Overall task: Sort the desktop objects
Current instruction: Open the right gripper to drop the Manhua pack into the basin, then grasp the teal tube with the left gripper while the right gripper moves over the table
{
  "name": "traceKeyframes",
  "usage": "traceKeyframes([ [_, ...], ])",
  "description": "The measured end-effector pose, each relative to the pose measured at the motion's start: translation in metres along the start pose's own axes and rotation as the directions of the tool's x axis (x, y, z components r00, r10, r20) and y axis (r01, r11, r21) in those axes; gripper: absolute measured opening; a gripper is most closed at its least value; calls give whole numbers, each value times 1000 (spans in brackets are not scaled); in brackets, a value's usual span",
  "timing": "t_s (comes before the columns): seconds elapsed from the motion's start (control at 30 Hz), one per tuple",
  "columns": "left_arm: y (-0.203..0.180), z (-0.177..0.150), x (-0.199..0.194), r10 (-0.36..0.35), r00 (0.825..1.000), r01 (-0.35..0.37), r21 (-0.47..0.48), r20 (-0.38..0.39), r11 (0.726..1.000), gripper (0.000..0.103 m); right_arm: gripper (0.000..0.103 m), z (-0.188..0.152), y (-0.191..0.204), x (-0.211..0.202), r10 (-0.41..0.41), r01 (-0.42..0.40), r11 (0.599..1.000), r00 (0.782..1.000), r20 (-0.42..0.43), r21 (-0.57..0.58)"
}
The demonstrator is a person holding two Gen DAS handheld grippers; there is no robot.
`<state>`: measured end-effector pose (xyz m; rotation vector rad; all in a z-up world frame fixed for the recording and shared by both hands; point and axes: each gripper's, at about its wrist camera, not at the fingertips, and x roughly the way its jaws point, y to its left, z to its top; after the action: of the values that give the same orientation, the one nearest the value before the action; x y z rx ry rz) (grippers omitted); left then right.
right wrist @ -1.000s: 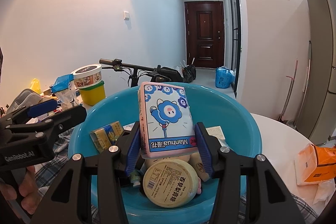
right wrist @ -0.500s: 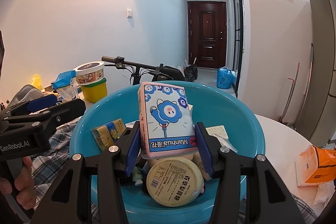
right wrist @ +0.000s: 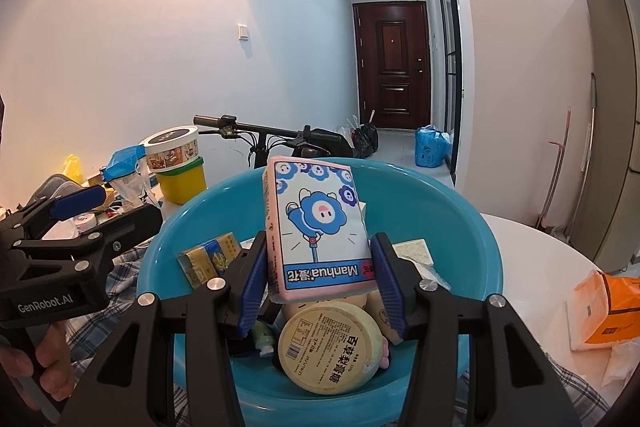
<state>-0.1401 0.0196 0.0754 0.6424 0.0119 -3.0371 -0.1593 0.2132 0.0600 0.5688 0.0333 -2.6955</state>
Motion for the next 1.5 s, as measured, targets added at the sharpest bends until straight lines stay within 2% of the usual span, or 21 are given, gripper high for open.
traceKeyframes([
  [0.4,17,2,2,-3,1000,2,-61,-16,998,97,49,-5,11,5,27,-27,999,1000,-3,-24],
  [0.5,17,2,2,0,1000,-1,-62,-14,998,98,52,-5,11,4,46,-46,999,999,-1,-19],
  [0.53,17,2,2,2,1000,-3,-63,-14,998,98,58,-5,12,4,46,-46,999,999,4,-21],
  [0.6,18,2,1,8,1000,-9,-67,-7,998,98,100,-4,14,2,38,-37,999,999,10,-23],
  [0.63,18,2,1,5,1000,-6,-65,-8,998,98,102,-4,14,0,28,-28,999,999,19,-21],
  [0.83,13,0,3,8,1000,-8,-44,-22,999,98,103,-1,20,-2,16,-15,999,999,28,-32],
  [1.3,-3,-6,6,29,999,-29,5,-26,1000,98,103,-4,-3,-6,35,-36,997,999,14,67],
  [1.5,-4,-8,9,-14,999,13,-14,-47,1000,98,103,-4,-5,-12,38,-41,997,999,39,71],
])
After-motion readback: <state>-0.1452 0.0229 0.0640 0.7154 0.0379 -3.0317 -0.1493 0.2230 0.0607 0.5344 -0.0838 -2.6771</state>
